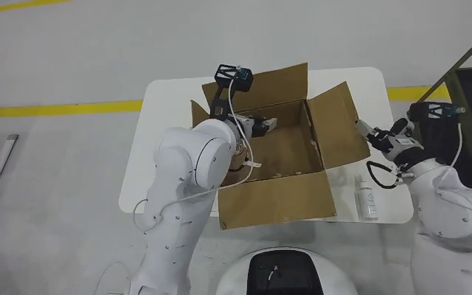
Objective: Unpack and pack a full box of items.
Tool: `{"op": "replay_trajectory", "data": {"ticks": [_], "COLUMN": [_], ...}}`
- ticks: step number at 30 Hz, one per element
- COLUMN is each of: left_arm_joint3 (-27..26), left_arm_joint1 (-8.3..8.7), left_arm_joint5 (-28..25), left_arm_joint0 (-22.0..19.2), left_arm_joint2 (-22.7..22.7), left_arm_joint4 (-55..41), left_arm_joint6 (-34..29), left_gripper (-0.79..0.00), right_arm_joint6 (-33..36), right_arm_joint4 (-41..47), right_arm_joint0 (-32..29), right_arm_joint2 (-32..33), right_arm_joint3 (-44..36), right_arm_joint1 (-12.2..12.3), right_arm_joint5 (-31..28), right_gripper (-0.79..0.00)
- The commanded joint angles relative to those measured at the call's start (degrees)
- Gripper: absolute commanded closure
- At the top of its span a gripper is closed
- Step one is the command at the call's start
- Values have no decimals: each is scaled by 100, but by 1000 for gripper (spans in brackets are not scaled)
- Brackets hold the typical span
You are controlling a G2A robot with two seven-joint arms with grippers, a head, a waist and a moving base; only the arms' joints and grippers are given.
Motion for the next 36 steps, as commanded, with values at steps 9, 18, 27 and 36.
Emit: {"op": "replay_trajectory", "data": {"ticks": [9,18,27,36], "left_arm_joint3": [-2,-2,-2,134], "left_arm_joint1": [1,1,1,-8], "left_arm_joint5": [1,1,1,-342], "left_arm_joint0": [0,0,0,52], "left_arm_joint2": [-3,-3,-3,141], "left_arm_joint4": [5,5,5,-301], "left_arm_joint6": [4,4,4,398], "left_gripper": [-785,-785,-785,-785], "right_arm_joint6": [-158,-177,-145,-29], "right_arm_joint4": [895,905,923,1392], "right_arm_joint0": [-131,-141,20,38], "right_arm_joint2": [-55,-65,-388,-388], "right_arm_joint3": [203,212,494,516], "right_arm_joint1": [59,60,149,240], "right_arm_joint5": [355,353,612,820], "right_gripper": [-785,-785,-360,0]}}
